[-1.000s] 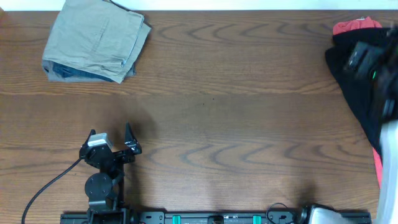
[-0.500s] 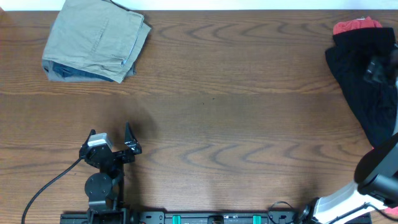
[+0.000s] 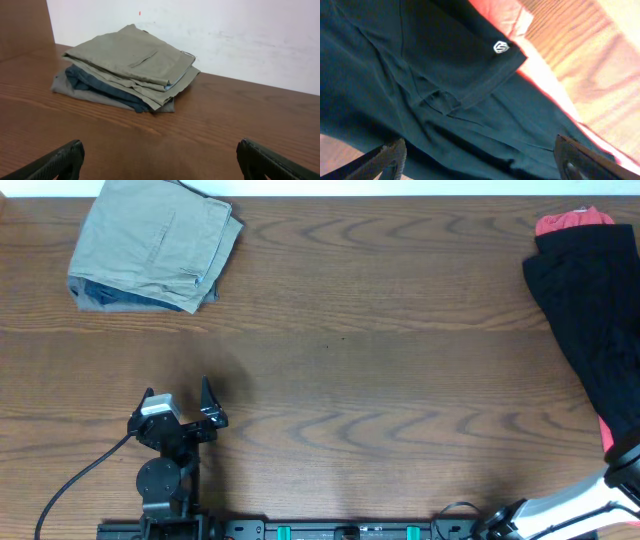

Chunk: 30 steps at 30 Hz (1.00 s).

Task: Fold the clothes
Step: 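Reach the right gripper to the black polo on the right and grasp it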

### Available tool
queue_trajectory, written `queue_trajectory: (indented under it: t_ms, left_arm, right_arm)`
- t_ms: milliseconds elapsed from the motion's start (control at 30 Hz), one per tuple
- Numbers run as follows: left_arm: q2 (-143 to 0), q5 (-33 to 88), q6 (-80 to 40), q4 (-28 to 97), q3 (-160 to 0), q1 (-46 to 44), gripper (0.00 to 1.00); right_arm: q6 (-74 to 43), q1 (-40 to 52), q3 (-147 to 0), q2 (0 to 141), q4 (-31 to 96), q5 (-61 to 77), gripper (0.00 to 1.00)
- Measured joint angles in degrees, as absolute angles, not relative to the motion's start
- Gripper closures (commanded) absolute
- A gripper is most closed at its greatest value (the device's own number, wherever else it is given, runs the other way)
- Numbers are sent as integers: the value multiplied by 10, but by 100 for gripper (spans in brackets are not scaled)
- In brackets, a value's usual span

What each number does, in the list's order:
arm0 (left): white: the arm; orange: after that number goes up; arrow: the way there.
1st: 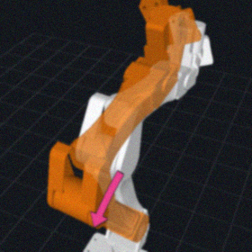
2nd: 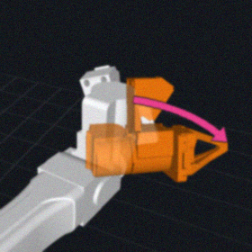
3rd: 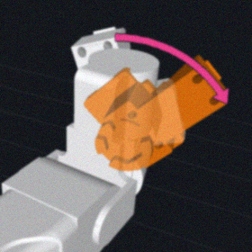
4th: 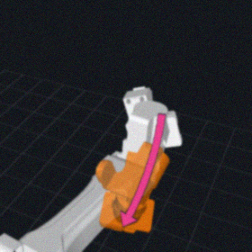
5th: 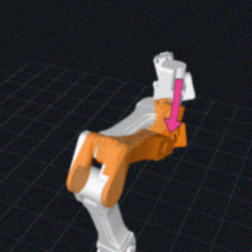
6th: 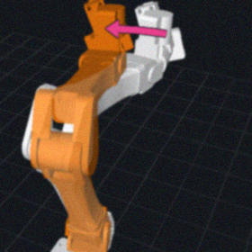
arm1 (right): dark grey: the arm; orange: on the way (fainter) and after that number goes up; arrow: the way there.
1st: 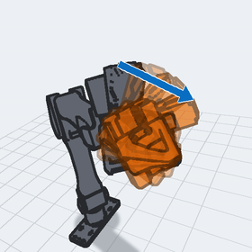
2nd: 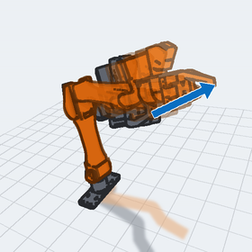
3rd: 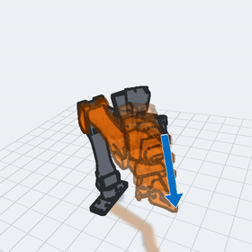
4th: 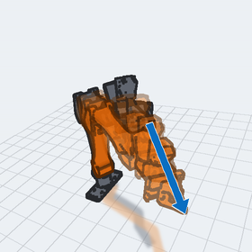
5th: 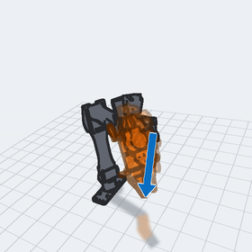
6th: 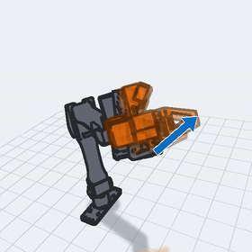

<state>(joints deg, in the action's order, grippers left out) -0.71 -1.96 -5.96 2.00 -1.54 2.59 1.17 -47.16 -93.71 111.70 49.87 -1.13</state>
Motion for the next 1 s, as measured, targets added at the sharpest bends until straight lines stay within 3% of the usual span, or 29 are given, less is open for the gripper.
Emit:
queue_trajectory:
  t_ms: [233,500,767,867,1000]
  left_arm:
    - [-7,-20,-59,20,-15,26,2]
    - [-7,-20,-60,20,-15,26,2]
    - [-7,-20,-60,20,-15,26,2]
    - [-7,-20,-60,20,-15,26,2]
    - [-7,-20,-60,20,-15,26,2]
  right_arm:
    - [18,-494,-938,1186,468,52,6]
    - [20,-493,-938,1235,411,67,10]
    - [25,-493,-938,1252,379,69,35]
    - [23,-493,-938,1258,372,69,38]
    - [27,-493,-938,1259,369,69,56]
